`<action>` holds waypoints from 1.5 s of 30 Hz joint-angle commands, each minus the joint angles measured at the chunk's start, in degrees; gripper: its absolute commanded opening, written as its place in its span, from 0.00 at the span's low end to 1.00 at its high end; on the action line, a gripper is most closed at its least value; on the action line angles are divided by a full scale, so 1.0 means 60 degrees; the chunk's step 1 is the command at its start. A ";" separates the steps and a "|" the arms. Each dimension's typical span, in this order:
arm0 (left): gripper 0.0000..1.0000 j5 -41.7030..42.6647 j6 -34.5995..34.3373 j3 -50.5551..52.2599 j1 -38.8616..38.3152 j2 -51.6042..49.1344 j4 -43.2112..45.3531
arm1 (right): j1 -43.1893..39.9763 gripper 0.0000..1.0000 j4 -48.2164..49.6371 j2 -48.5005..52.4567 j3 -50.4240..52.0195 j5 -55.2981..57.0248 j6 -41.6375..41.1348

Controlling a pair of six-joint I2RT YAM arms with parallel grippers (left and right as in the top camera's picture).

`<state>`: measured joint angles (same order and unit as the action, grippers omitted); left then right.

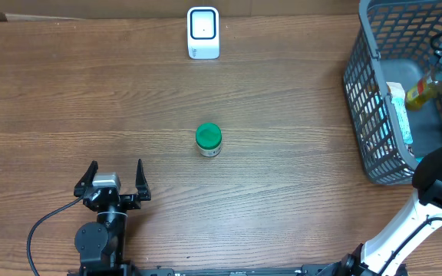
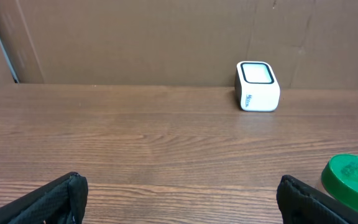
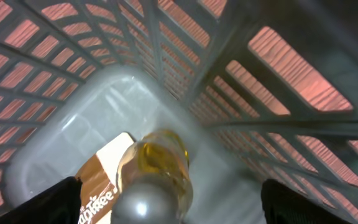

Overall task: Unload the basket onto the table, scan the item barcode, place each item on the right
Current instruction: 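Lower the right gripper into the basket and grasp the yellow oil bottle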

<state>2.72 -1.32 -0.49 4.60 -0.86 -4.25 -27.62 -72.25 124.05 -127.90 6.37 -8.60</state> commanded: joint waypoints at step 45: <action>1.00 -0.0047 0.0011 0.0036 0.0051 0.0091 -0.0007 | 0.0266 0.21 -0.0208 -0.0707 -0.1668 -0.0852 0.1515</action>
<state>2.72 -1.32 -0.49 4.60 -0.86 -4.25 -26.33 -73.17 124.25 -132.33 3.09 0.43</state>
